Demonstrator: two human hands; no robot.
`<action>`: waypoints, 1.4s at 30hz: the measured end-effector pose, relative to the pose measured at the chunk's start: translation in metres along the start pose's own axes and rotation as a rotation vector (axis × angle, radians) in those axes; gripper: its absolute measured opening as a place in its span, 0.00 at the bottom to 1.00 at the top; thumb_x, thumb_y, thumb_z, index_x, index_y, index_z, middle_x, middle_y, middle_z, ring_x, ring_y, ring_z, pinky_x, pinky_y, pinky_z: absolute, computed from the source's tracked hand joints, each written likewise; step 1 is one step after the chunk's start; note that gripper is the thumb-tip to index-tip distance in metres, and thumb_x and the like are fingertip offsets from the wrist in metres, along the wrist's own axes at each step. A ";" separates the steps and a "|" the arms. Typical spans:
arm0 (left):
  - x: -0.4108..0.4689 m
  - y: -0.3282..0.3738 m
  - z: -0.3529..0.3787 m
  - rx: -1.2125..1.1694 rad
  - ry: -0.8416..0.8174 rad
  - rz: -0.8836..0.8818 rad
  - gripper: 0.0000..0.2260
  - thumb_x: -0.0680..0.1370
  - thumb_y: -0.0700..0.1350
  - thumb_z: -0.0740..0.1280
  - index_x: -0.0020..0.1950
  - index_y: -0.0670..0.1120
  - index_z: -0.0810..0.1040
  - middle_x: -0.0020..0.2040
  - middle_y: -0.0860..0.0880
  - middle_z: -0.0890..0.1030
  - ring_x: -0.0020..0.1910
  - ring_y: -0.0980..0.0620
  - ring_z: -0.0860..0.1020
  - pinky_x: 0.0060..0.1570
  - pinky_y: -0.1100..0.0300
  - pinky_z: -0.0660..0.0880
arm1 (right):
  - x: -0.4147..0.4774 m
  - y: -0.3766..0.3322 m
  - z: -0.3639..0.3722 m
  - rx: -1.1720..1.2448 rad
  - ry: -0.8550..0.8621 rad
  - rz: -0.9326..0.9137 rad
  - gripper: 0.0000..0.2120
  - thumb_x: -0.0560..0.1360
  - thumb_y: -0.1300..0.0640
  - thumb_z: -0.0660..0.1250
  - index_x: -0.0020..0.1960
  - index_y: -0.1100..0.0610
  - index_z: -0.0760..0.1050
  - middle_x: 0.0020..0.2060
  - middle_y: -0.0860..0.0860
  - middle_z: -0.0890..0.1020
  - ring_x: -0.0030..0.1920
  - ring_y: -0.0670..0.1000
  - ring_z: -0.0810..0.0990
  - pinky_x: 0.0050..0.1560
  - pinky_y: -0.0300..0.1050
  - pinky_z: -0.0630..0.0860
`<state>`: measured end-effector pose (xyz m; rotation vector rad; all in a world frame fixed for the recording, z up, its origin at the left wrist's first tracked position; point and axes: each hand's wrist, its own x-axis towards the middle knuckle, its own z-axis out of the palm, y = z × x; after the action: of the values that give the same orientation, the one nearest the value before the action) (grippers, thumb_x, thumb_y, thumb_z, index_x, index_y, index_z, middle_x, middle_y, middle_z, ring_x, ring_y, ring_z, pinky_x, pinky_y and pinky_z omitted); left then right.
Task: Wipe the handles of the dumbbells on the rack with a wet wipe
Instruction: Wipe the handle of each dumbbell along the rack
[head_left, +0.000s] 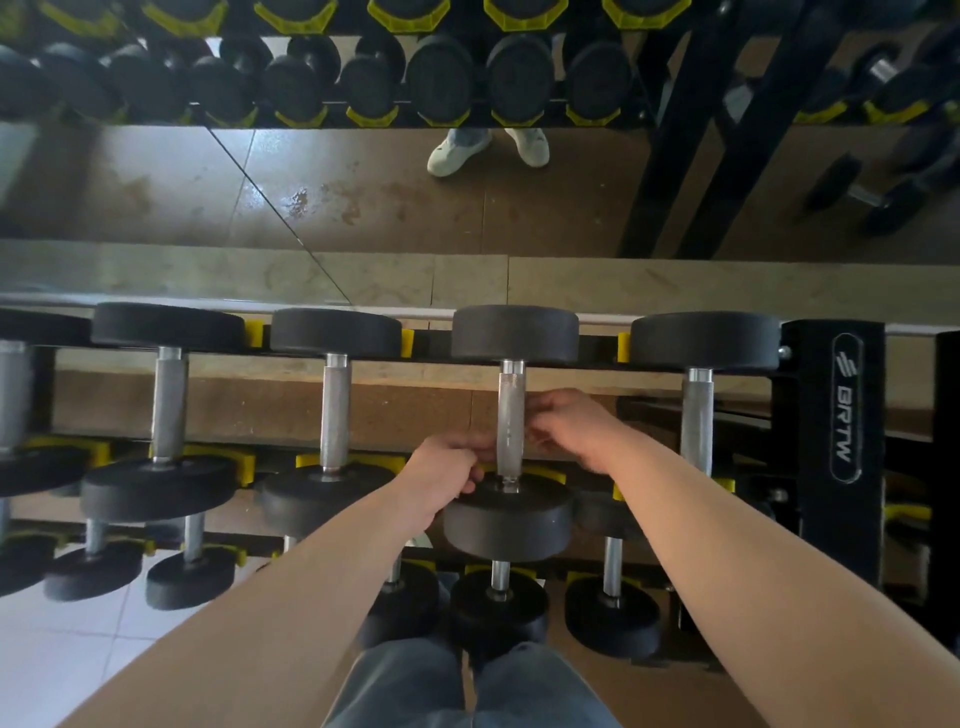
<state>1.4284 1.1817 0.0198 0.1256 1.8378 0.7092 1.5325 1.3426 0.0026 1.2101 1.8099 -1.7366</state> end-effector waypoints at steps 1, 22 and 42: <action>0.000 0.000 0.001 0.001 0.000 0.004 0.16 0.84 0.40 0.60 0.65 0.54 0.81 0.56 0.49 0.84 0.44 0.54 0.77 0.42 0.62 0.73 | -0.003 0.006 0.003 -0.189 -0.085 0.013 0.10 0.82 0.58 0.66 0.60 0.48 0.80 0.49 0.50 0.85 0.50 0.51 0.84 0.46 0.42 0.80; 0.006 0.002 -0.002 0.021 -0.044 -0.033 0.14 0.84 0.39 0.61 0.64 0.53 0.81 0.56 0.49 0.85 0.44 0.55 0.78 0.38 0.65 0.74 | 0.011 0.021 -0.017 0.037 -0.403 0.140 0.14 0.80 0.62 0.68 0.64 0.53 0.82 0.48 0.52 0.87 0.40 0.45 0.82 0.41 0.38 0.78; 0.005 0.006 -0.001 0.049 -0.028 -0.055 0.14 0.85 0.39 0.60 0.58 0.56 0.80 0.52 0.51 0.84 0.41 0.56 0.77 0.40 0.65 0.74 | 0.021 0.006 -0.013 0.622 -0.149 0.029 0.13 0.80 0.72 0.63 0.59 0.61 0.79 0.52 0.57 0.85 0.51 0.54 0.86 0.48 0.43 0.83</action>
<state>1.4238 1.1878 0.0190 0.1152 1.8259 0.6216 1.5288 1.3612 -0.0148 1.2594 1.1875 -2.3948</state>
